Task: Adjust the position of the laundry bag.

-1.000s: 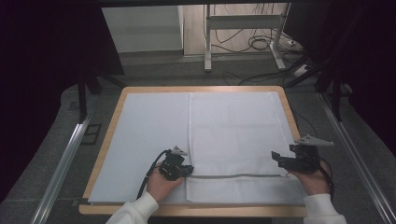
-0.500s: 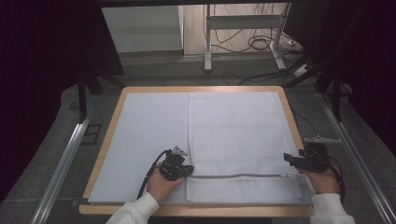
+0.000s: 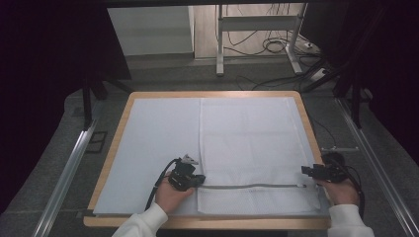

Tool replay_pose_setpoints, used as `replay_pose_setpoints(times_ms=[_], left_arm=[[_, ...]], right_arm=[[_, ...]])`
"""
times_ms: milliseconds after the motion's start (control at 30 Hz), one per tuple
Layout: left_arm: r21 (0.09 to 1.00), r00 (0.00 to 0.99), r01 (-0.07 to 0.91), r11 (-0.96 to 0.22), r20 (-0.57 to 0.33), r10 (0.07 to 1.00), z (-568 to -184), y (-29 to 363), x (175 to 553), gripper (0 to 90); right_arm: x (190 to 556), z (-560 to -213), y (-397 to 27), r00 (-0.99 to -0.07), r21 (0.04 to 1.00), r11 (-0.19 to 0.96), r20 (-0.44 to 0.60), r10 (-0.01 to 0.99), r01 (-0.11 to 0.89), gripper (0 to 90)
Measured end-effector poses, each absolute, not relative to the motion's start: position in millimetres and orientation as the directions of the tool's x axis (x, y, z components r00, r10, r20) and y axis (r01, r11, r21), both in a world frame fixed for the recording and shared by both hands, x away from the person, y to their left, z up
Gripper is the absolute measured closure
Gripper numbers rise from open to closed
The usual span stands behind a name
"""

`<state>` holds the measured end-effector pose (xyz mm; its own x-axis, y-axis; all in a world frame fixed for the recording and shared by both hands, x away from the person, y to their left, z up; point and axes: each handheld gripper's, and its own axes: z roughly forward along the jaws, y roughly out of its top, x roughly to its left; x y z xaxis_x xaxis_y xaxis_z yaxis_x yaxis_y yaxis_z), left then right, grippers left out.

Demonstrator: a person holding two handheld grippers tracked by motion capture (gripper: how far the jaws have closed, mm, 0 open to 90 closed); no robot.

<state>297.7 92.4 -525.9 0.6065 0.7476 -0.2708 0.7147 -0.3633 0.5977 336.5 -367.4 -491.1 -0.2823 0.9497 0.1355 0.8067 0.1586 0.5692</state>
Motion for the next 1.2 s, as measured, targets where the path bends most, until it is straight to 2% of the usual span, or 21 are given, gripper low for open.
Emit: replay_pose_setpoints(times_ms=[233,400,633,767,800,833,900,1200], left_arm=[[0.599,0.607,0.714,-0.363,-0.271,0.747,-525,93,298,88.6],[0.599,0.607,0.713,-0.363,-0.270,0.747,-525,92,297,88.5],[0.600,0.608,0.713,-0.364,-0.269,0.747,-525,92,297,88.5],[0.600,0.608,0.712,-0.364,-0.268,0.747,-525,92,297,88.5],[0.599,0.612,0.710,-0.371,-0.264,0.745,-525,93,297,88.5],[0.599,0.612,0.710,-0.371,-0.265,0.745,-525,93,297,88.4],[0.600,0.609,0.712,-0.365,-0.269,0.746,-525,92,297,88.4],[0.605,0.613,0.708,-0.365,-0.269,0.743,-523,94,297,88.5]], right_arm=[[337,-494,-365,-0.300,0.542,0.186,0.128,0.945,0.819,48.4],[338,-498,-361,-0.309,0.539,0.208,0.101,0.946,0.816,55.9],[338,-498,-361,-0.293,0.535,0.211,0.072,0.953,0.818,68.2],[337,-498,-359,-0.300,0.533,0.244,0.019,0.954,0.810,77.9],[337,-498,-359,-0.300,0.533,0.244,0.019,0.954,0.810,77.9],[337,-498,-357,-0.311,0.532,0.253,0.020,0.950,0.808,83.0],[337,-498,-356,-0.321,0.529,0.260,0.025,0.947,0.808,86.8],[336,-497,-362,-0.321,0.551,0.230,0.074,0.944,0.803,88.0]])
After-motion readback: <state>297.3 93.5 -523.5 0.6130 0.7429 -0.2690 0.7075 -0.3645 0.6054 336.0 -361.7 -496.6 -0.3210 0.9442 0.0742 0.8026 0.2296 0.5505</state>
